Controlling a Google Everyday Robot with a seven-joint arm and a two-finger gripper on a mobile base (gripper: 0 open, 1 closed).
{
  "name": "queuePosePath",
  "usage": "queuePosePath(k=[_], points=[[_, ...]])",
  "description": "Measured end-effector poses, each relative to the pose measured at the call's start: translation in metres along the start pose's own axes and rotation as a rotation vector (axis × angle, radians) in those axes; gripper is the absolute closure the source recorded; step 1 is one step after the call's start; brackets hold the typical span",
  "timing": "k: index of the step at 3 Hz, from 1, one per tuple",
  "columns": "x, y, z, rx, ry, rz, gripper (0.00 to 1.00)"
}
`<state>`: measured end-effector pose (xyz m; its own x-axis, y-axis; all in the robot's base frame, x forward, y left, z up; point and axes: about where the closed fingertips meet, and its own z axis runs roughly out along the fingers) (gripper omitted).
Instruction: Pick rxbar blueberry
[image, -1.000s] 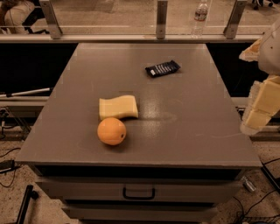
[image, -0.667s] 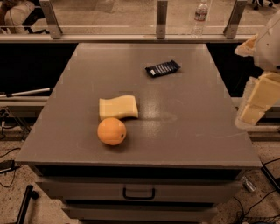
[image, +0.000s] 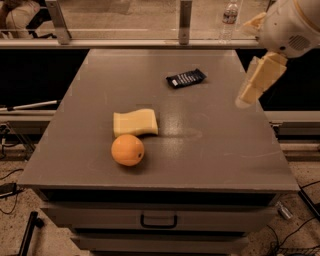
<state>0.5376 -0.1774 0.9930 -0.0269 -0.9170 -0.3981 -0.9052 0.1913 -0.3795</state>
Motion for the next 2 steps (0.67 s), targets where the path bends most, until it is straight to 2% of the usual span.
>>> queuePosePath(k=[1, 2], points=[[-0.023, -0.045, 0.022, 0.000, -0.082, -0.003, 0.00], [-0.037, -0.081, 0.050, -0.011, -0.133, 0.039, 0.00]])
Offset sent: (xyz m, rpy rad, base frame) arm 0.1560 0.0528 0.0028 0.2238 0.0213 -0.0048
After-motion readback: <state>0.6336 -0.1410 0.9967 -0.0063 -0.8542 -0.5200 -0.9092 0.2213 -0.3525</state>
